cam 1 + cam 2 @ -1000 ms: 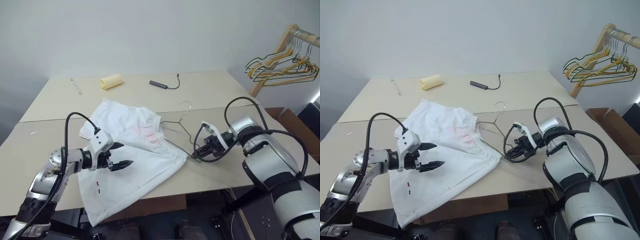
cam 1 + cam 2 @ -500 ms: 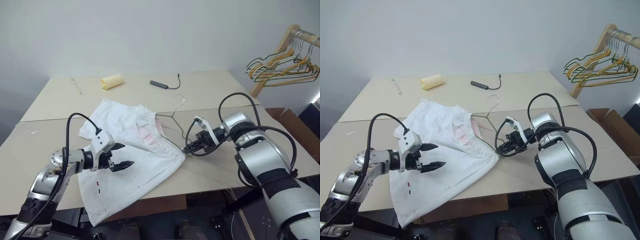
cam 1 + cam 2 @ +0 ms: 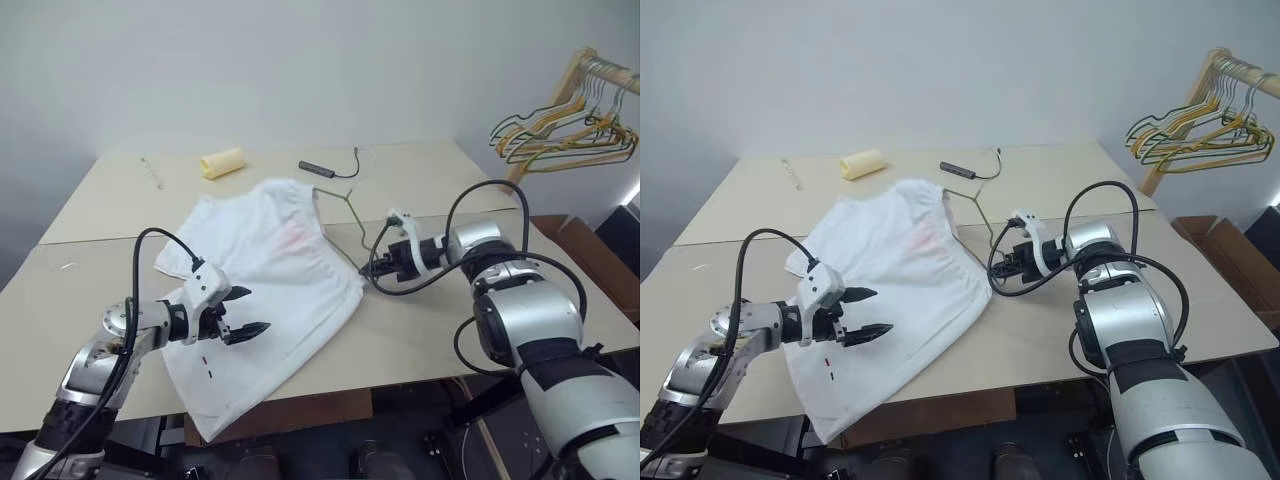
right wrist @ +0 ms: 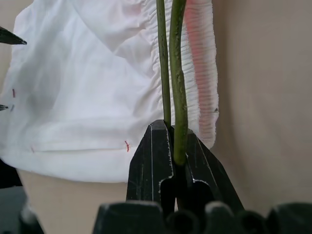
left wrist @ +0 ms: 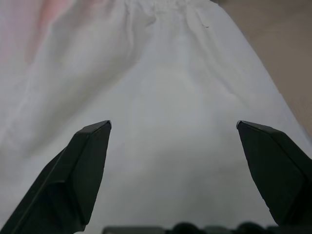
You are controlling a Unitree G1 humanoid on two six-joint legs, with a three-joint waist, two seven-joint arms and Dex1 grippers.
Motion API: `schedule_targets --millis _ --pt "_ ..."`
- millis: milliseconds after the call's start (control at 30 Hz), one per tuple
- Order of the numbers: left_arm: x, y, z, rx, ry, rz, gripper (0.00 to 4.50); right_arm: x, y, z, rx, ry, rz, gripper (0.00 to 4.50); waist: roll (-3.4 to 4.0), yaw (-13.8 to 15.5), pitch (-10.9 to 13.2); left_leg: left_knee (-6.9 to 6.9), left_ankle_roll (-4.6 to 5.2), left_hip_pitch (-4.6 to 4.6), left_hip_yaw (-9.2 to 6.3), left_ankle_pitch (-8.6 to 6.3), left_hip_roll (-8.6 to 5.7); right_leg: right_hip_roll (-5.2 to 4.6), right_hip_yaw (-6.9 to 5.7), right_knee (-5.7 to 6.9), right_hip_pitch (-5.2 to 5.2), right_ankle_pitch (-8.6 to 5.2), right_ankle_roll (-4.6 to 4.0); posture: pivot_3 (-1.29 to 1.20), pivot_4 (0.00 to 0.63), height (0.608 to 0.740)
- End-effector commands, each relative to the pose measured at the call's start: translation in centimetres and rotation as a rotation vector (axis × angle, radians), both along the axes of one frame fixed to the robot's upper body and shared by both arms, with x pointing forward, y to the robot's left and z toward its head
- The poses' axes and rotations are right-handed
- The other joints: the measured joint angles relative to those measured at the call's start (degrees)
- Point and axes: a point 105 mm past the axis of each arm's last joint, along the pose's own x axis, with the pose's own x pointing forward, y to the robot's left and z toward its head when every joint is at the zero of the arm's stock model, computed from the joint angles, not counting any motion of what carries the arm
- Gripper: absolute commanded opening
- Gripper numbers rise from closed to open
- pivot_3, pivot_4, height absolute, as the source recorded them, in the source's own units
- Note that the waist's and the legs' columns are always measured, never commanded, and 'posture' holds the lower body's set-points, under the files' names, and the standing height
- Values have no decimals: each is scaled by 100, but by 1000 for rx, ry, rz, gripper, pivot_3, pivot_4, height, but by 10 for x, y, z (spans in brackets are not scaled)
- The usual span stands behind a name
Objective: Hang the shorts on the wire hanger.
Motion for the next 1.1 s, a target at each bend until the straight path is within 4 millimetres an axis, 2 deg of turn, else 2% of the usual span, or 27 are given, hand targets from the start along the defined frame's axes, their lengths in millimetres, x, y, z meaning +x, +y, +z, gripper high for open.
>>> schedule_targets --millis 33,167,300,400,467,533,667,767,933,1100 --pt "7 0 48 -70 -170 -33 4481 10 5 23 17 -196 70 0 0 -23 0 0 0 0 0 0 0 0 0 0 0 0 0 66 0 740" --pt "26 7 101 -88 -368 31 4481 8 14 30 54 -288 137 0 -1 -27 0 1 -1 -4 -3 1 -1 -3 -4 -4 2 1 0 46 0 740" --pt "29 10 148 -116 -523 19 4481 -1 26 29 31 -432 225 0 -1 -91 0 1 -1 -4 -3 0 -2 -3 -2 -9 5 1 1 29 0 740" --pt "34 21 175 -85 -617 39 4481 -15 37 27 24 -513 302 0 -1 -147 0 0 -1 -6 -4 0 -1 -2 -2 -9 3 1 1 21 0 740" --pt "39 29 183 -58 -636 48 4481 -24 43 23 -2 -555 350 0 0 -194 0 0 -1 -5 -7 0 -1 -1 -4 -6 3 0 2 19 0 740" --pt "42 39 181 13 -616 12 4481 -35 51 20 -16 -584 400 0 0 -237 0 0 -1 -1 -5 0 -2 -2 -3 -1 4 0 2 18 0 740" --pt "34 48 160 168 -494 -179 4481 -46 62 15 -70 -644 459 0 1 -291 1 0 -1 10 -1 0 1 4 -2 4 4 -14 23 15 0 740" --pt "33 54 153 202 -423 -242 4481 -50 69 20 -62 -665 477 0 0 -283 1 0 -3 6 1 2 1 2 -3 4 4 -15 23 13 0 740" --pt "25 58 140 249 -285 -396 4481 -53 73 17 -126 -689 520 0 -1 -248 0 1 -3 -1 1 1 1 2 -4 -1 2 -22 35 11 0 740" --pt "30 60 126 324 -228 -424 4481 -55 75 12 -145 -692 537 0 -1 -238 0 2 -2 -3 1 1 1 2 -3 0 0 -22 36 7 0 740"
